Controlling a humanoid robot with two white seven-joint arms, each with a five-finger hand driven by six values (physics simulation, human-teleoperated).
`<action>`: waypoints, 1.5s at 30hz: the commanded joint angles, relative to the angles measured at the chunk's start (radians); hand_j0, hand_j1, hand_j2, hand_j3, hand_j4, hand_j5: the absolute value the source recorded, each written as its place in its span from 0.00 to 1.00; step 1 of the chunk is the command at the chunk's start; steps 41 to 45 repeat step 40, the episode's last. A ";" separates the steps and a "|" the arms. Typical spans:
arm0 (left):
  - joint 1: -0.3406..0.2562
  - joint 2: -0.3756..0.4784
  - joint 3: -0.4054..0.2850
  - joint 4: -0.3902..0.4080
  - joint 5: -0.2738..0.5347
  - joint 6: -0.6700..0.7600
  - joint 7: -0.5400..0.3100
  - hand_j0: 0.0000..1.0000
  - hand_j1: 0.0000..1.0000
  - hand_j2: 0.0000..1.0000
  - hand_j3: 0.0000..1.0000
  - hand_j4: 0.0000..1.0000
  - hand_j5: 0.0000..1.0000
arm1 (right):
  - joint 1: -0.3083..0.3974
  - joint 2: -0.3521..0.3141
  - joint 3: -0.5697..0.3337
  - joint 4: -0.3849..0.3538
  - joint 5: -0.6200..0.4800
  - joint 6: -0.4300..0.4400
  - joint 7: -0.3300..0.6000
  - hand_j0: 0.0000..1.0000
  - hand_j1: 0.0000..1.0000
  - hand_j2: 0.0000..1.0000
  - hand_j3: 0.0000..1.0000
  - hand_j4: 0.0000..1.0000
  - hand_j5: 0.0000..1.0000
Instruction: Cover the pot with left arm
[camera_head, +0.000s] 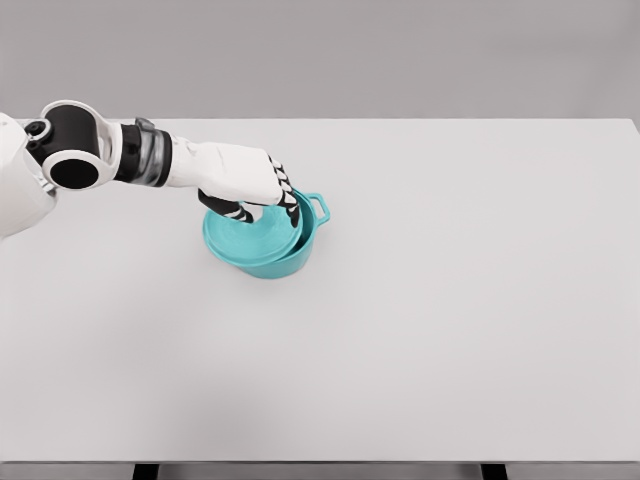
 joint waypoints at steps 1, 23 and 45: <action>0.000 -0.001 0.001 0.000 0.004 0.003 0.000 0.72 0.72 0.72 0.72 0.72 0.72 | 0.000 0.000 0.000 0.000 0.000 0.000 0.000 1.00 1.00 1.00 1.00 1.00 1.00; -0.055 0.238 0.004 0.066 0.154 -0.031 0.000 1.00 1.00 1.00 1.00 1.00 1.00 | 0.000 0.000 0.000 0.000 0.000 0.000 0.000 1.00 1.00 1.00 1.00 1.00 1.00; 0.025 0.123 0.004 0.094 0.153 -0.028 0.000 1.00 1.00 1.00 1.00 1.00 1.00 | 0.000 0.000 0.000 0.000 0.000 0.000 0.000 1.00 1.00 1.00 1.00 1.00 1.00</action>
